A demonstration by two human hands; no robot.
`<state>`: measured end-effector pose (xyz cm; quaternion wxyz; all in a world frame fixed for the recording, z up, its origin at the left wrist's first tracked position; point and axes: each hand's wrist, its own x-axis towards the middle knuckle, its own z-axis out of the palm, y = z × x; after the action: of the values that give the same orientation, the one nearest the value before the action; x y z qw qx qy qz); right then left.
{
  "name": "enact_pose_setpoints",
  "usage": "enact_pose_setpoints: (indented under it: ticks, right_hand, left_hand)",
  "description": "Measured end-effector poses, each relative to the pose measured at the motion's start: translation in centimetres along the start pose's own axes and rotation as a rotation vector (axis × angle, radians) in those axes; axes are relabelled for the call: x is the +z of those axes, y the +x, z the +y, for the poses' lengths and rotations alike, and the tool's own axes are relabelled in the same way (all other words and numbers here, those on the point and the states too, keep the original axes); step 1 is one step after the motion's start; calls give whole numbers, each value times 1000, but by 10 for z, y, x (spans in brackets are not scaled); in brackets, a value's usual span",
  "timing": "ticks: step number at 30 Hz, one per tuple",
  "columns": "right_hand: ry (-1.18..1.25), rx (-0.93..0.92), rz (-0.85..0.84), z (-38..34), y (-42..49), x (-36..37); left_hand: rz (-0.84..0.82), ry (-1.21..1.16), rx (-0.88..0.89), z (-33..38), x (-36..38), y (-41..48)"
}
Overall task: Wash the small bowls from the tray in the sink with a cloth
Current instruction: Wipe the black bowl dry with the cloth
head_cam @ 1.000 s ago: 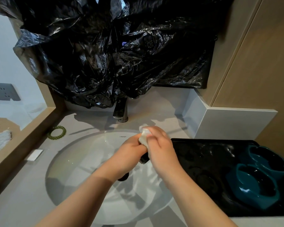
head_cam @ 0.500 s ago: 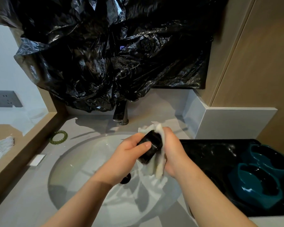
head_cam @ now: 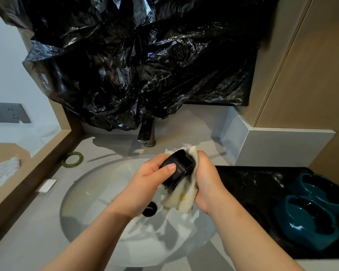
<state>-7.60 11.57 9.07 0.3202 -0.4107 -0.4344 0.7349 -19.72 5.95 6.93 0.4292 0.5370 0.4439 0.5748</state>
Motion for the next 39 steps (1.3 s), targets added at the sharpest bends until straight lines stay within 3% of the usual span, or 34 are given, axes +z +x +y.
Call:
enact_pose_setpoints:
  ticks: [3,5,10,12,16,18,21,22,27,29,30,32,34,37,39]
  right_hand:
    - [-156,-275,137,3,-1,4]
    - [-260,-398,139,1,-3,5]
    - [-372,-495,138,9,-4,9]
    - [-331,-435,143,8,-4,5]
    - [32,-24,29,-7,-9,-4]
    - [-98,-140,40,-6,-8,-2]
    - [-535,-574,136,2,-8,8]
    - [-564,-581,134,3,-7,8]
    - [-83,24,-1,-13,-2,3]
    - [-182,-68,60,-10,1,10]
    - [-324,-235,128,-8,5,18]
    - [-341,-461,164,-5,4,31]
    - [-208,-362,76,-9,3,29]
    - [156,40,-64,-15,10,17]
    - [237,93,-71,-14,14,15]
  left_hand:
    - [-89,103,-85,2,-9,0]
    - [-152,106,-145,10,-7,2]
    - [-4,200,-154,16,7,9]
    - [-16,161,-110,15,8,8]
    - [-66,67,-36,11,4,5]
    - [-54,142,-24,8,4,6]
    - [-25,249,-13,7,5,9]
    - [-24,248,3,7,5,9]
    - [-13,80,-9,-4,2,4]
    - [41,101,-17,-8,-1,5]
    - [62,111,-16,-7,-3,7]
    - [84,83,-10,-2,-5,8]
    - [89,19,1,1,-7,8]
    - [118,-38,17,6,-8,4]
    - [132,41,27,5,-9,5]
